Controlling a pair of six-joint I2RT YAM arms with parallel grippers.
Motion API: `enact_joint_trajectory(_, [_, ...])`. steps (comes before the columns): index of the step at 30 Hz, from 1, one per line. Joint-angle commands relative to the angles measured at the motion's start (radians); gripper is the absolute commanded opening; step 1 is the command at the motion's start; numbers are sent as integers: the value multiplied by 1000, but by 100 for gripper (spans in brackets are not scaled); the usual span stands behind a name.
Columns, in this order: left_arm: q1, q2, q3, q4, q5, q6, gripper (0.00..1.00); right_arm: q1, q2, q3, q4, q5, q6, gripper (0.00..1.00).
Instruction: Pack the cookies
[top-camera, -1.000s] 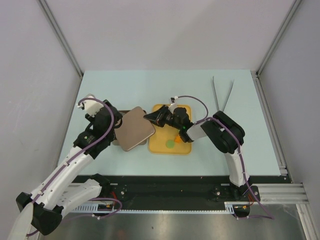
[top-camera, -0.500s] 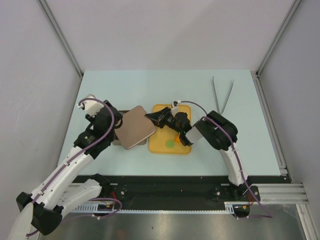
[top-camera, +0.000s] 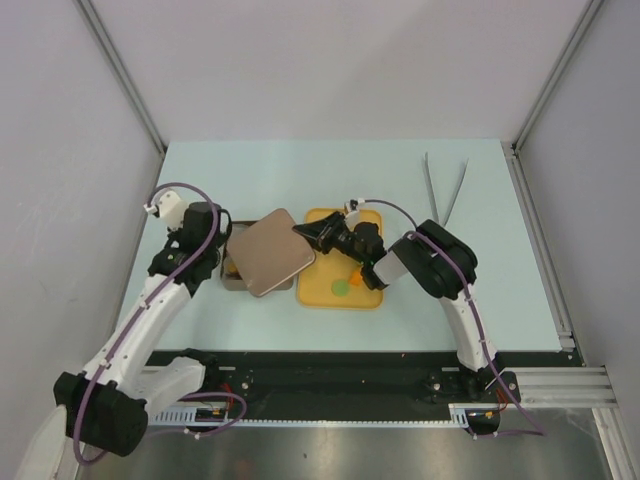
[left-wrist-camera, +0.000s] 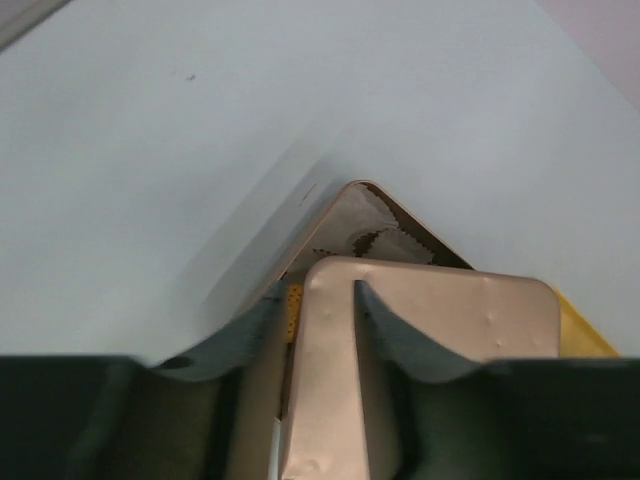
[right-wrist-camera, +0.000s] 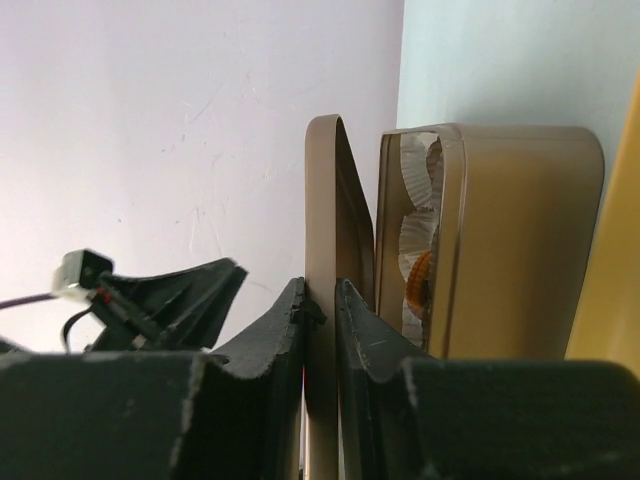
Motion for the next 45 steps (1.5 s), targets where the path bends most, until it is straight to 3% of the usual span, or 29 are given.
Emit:
enact_joint_trajectory(1, [110, 54, 41, -38, 84, -51, 23, -21, -25, 11, 137, -32, -28, 0])
enact_joint_trajectory(6, [171, 108, 38, -35, 57, -59, 1, -30, -20, 11, 140, -45, -25, 0])
enact_joint_trajectory(20, [228, 270, -43, 8, 213, -60, 0, -18, 24, 45, 158, -27, -19, 0])
enact_joint_trajectory(45, [228, 301, -221, 137, 451, -106, 0, -31, 63, 75, 132, -24, -39, 0])
